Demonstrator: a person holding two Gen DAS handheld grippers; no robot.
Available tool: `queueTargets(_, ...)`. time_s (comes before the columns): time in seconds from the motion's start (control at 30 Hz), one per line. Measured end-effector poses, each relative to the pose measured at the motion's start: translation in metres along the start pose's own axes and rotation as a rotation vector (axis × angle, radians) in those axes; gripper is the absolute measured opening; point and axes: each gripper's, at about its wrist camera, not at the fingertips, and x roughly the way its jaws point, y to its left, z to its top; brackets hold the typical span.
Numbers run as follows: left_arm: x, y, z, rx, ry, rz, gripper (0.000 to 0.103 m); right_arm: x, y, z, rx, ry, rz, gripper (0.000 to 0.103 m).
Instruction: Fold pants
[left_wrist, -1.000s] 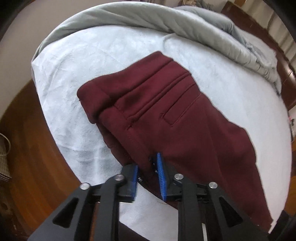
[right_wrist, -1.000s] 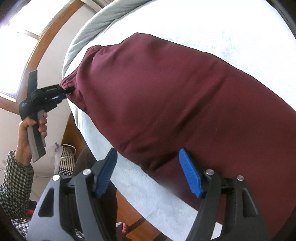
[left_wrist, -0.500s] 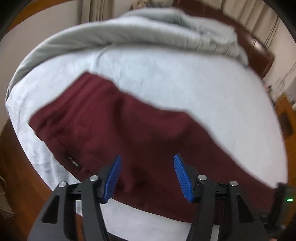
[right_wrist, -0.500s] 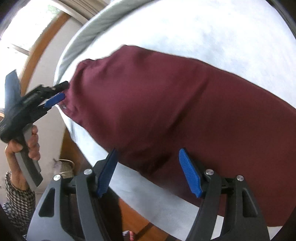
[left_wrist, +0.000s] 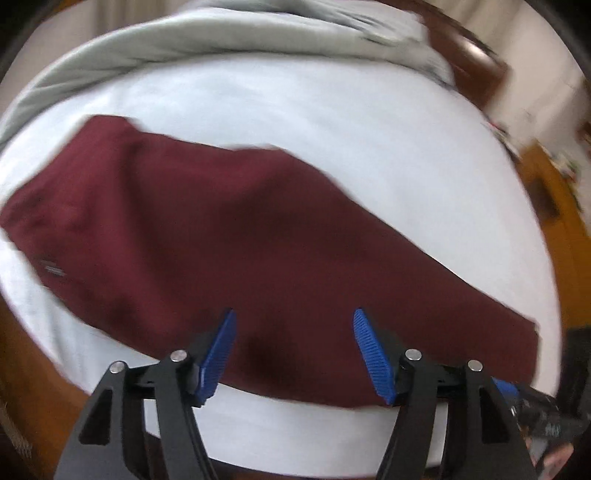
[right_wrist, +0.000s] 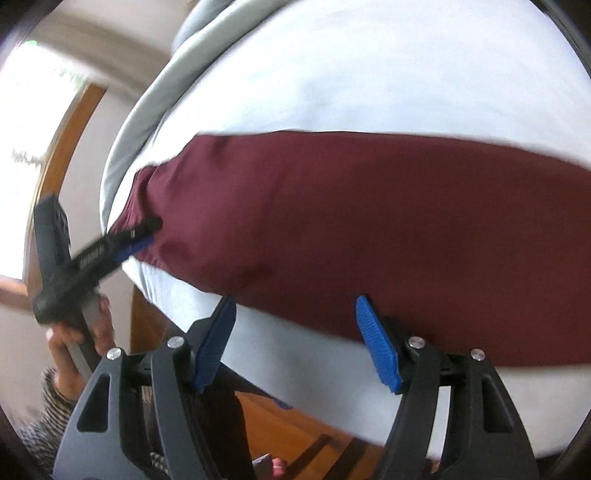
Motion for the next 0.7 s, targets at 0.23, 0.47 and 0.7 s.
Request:
queueTargets(0.23,0.049,-0.085,-0.032,0.237,0.096,-0.058,0.068,-0.051,-0.096,-0.055,0.223,-0.068,-0.001,0.069)
queueTargets(0.47,0.070,-0.099,-0.028,0.270,0.119,0.021,0.076,-0.062,-0.165,-0.073,0.416,-0.158,0.095,0.069)
queueTargets(0.7,0.065,-0.113,-0.035,0.258,0.143,-0.029,0.076,-0.078,-0.208,-0.065,0.581,-0.325,0.178,0.068)
